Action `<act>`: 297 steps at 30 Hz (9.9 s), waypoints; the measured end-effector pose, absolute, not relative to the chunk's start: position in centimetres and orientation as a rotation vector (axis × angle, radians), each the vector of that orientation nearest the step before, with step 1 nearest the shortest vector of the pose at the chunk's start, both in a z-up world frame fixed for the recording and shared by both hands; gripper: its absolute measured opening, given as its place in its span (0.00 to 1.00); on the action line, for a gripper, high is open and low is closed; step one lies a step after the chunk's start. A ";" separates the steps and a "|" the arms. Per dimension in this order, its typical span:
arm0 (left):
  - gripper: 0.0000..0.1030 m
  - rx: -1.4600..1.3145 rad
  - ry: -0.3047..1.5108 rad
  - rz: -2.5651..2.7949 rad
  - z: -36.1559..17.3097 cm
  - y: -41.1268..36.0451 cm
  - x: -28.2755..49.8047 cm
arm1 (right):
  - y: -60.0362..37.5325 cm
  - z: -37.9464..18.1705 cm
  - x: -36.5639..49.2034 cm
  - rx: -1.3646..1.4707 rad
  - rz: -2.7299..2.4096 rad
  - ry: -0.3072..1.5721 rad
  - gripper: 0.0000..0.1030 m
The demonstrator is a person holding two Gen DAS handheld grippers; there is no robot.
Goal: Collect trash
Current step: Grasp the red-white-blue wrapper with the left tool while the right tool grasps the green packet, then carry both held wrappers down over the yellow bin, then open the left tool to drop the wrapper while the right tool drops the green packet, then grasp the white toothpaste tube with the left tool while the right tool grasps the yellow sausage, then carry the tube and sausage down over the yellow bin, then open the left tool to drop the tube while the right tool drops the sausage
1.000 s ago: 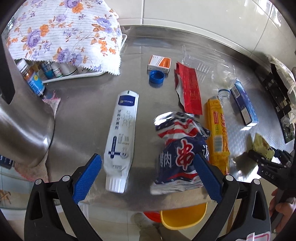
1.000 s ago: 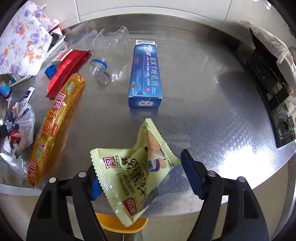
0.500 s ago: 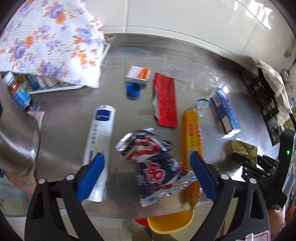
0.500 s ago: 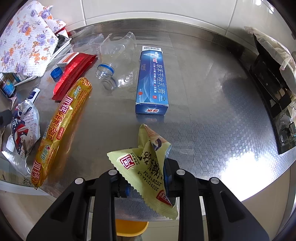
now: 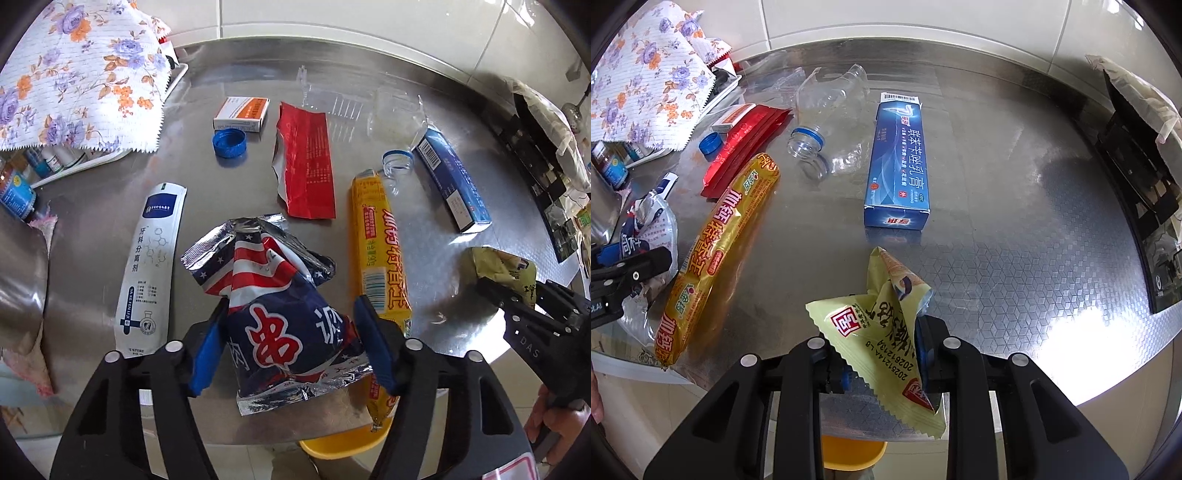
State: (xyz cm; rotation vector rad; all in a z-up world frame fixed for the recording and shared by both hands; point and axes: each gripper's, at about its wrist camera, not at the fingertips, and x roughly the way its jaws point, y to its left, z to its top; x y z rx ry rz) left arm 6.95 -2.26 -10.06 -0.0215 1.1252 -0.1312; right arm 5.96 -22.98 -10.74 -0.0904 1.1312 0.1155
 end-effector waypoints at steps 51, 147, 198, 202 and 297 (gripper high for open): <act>0.49 0.140 1.078 -0.306 -7.8 -4.6 -19.4 | -23.5 -4.9 -22.4 -0.027 0.195 1.049 0.26; 0.72 0.183 1.371 -0.437 -29.0 -8.8 -11.6 | -27.5 -26.3 -12.1 0.207 0.384 1.355 0.97; 0.71 0.133 1.092 -0.161 -12.3 6.0 8.0 | -13.1 -10.1 4.3 0.101 0.082 1.059 0.74; 0.70 0.109 1.075 -0.150 -12.3 6.1 8.4 | -12.7 -10.9 5.3 0.091 0.075 1.075 0.73; 0.36 0.295 1.363 -0.385 -30.5 -8.0 -12.1 | -22.5 -27.2 -14.5 -0.015 0.389 1.441 0.03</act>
